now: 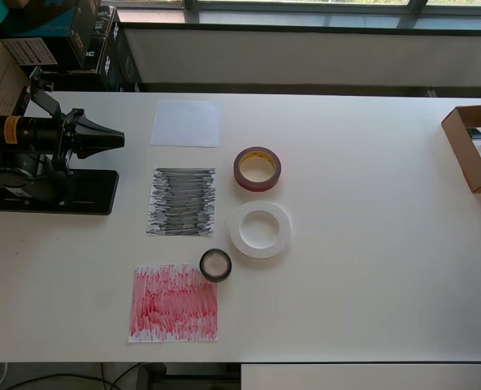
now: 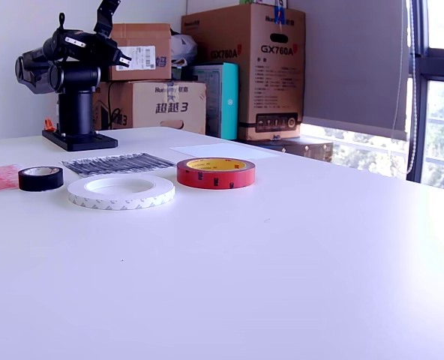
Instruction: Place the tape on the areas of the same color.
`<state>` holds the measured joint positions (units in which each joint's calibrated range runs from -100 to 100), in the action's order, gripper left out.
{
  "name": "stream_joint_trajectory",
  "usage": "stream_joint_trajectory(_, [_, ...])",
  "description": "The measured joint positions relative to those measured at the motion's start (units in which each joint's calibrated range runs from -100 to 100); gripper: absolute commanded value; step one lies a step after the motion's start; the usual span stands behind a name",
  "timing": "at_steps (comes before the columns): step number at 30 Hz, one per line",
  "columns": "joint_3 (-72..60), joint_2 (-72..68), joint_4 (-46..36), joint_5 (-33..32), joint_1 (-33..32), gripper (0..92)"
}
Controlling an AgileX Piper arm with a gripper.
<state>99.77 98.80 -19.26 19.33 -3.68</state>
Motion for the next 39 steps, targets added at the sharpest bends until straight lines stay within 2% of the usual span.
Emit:
stream_joint_trajectory(9, [-1.48,-1.59,-0.19,0.76,1.05,0.9])
stream_joint_trajectory(16, [-8.73,-9.89,-1.51,0.13,1.36,1.0])
stream_joint_trajectory(23, [-22.63,-25.43,-1.51,0.01,0.87,1.0])
stream_joint_trajectory(29, [-38.26,-44.02,-1.34,-0.56,1.36,1.0])
stream_joint_trajectory(35, [-53.2,-61.33,-2.16,-4.82,1.6,1.0])
stream_joint_trajectory(39, [-62.17,-71.33,-6.11,-8.37,1.6,1.0])
